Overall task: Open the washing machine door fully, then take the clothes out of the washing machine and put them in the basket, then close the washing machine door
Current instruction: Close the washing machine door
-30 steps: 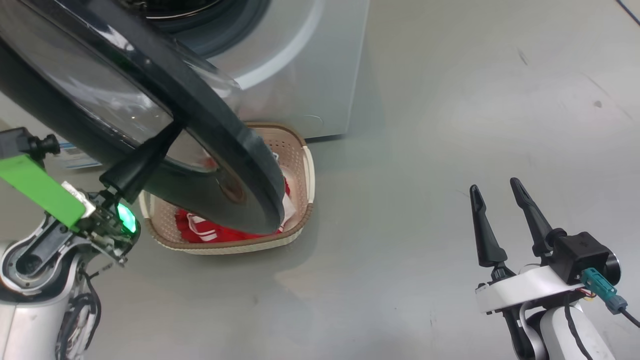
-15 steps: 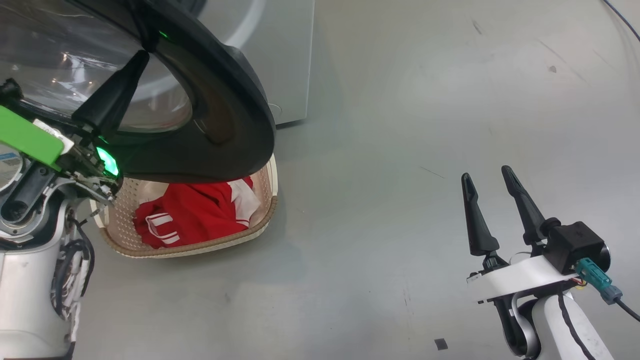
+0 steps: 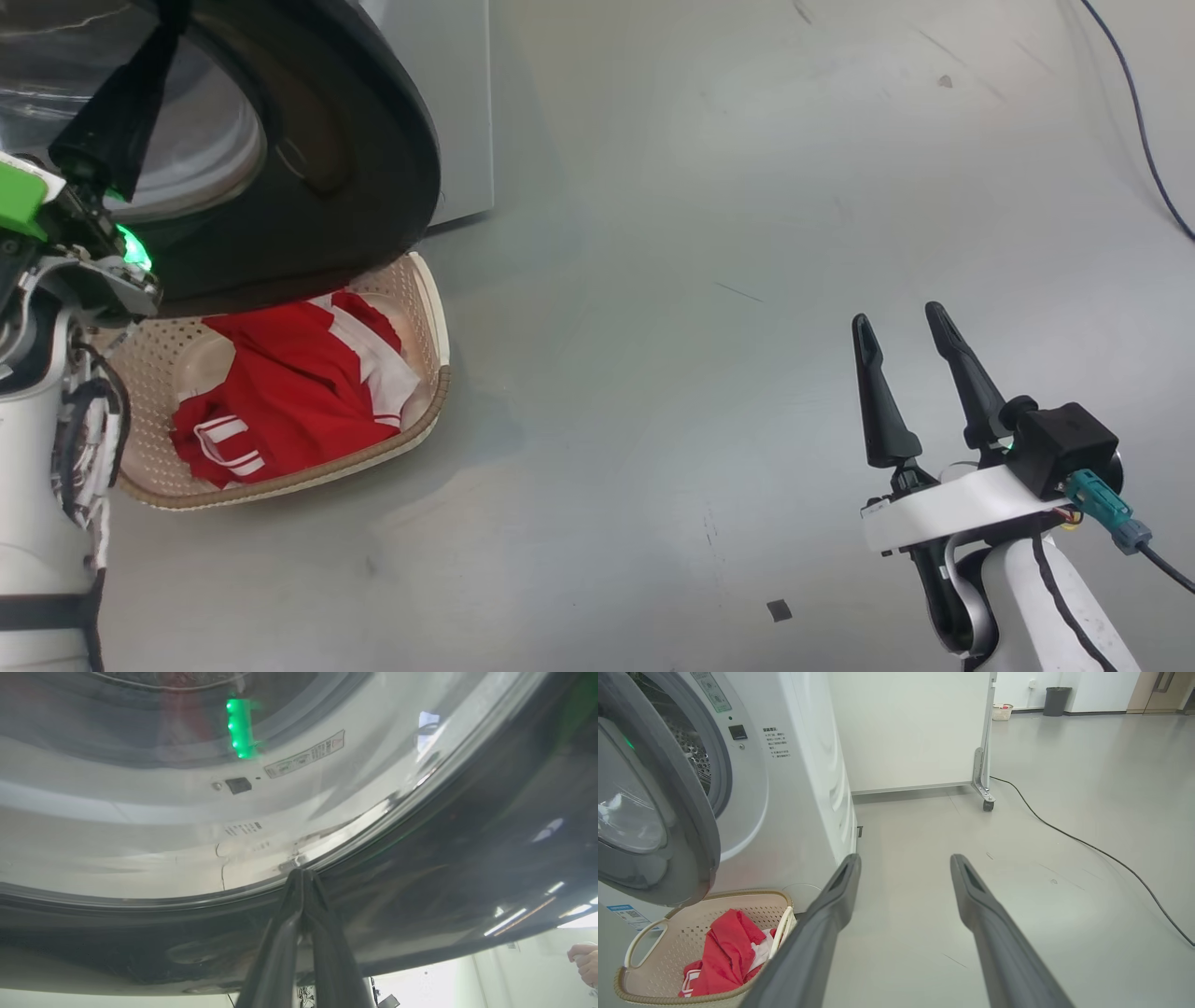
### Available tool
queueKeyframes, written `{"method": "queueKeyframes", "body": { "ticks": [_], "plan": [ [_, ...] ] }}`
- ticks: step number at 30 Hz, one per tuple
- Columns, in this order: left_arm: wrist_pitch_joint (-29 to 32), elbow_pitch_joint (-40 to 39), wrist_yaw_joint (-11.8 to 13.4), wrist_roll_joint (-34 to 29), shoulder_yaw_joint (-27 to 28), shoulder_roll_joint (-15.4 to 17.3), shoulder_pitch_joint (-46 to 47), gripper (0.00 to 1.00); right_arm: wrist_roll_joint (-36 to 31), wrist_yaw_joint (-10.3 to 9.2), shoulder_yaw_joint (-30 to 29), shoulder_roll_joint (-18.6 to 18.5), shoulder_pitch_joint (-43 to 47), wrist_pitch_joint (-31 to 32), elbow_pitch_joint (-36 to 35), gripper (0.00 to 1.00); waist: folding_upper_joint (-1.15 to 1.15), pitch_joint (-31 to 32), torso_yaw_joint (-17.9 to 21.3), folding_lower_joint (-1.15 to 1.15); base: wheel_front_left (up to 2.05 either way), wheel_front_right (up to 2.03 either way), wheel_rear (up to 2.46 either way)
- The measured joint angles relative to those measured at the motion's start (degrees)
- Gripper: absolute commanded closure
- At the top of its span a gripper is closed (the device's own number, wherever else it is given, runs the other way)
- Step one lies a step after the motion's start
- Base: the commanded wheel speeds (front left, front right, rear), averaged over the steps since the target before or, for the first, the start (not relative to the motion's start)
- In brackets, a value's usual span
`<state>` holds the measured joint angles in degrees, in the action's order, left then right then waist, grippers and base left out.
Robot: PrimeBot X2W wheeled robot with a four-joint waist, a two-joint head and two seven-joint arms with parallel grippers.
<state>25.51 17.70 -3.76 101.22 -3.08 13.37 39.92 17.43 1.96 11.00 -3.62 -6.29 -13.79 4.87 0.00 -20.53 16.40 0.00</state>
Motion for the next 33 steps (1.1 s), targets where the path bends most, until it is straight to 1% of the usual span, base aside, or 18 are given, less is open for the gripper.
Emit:
{"method": "queueKeyframes", "body": {
  "ticks": [5, 8, 15, 16, 22, 26, 33],
  "plan": [
    [-2.2, 3.9, 0.2, -0.6, 0.8, 0.1, 3.4, 1.00, 0.2, 0.00, 0.1, 0.1, -0.6, -0.1, 0.7, 0.00, 0.00, -0.4, 2.0, 0.00, 0.00, 0.00, 0.00],
    [-2.9, 5.3, 0.5, -2.0, 0.7, 0.1, 4.7, 1.00, 0.2, -0.01, 0.0, 0.1, -0.7, -0.2, 1.1, 0.00, 0.00, -0.6, 2.8, 0.00, 0.00, 0.00, 0.00],
    [-3.2, 8.0, 0.3, -3.0, 0.1, 0.0, 6.6, 1.00, 0.6, -0.01, -0.5, 0.2, -0.9, -0.2, 1.3, 0.00, 0.00, -0.7, 3.2, 0.00, 0.00, 0.00, 0.00],
    [-3.4, 8.2, -0.1, -3.0, 0.2, -0.1, 6.7, 1.00, 0.6, -0.01, -0.5, 0.2, -1.0, -0.2, 1.3, 0.00, 0.00, -0.7, 3.1, 0.00, 0.00, 0.00, 0.00],
    [-3.4, 9.0, -1.7, -1.8, 1.3, -1.8, 6.7, 1.00, 0.6, -0.09, -1.4, 0.3, -1.3, -0.6, 1.4, 0.00, 0.00, -0.7, 2.3, 0.00, 0.00, 0.00, 0.00],
    [-3.3, 8.9, -2.7, 0.7, 2.4, -3.5, 6.0, 1.00, 0.6, -0.10, -1.8, 0.4, -1.3, -0.6, 1.4, 0.00, 0.00, -0.5, 1.2, 0.00, 0.00, 0.00, 0.00],
    [-2.0, 7.8, -3.1, 1.6, 3.4, -3.9, -1.0, 1.00, 0.5, -0.11, -2.8, 0.4, -1.3, -0.6, 1.4, 0.00, 0.00, 0.6, -1.1, 0.00, 0.00, 0.00, 0.00]
  ]
}}
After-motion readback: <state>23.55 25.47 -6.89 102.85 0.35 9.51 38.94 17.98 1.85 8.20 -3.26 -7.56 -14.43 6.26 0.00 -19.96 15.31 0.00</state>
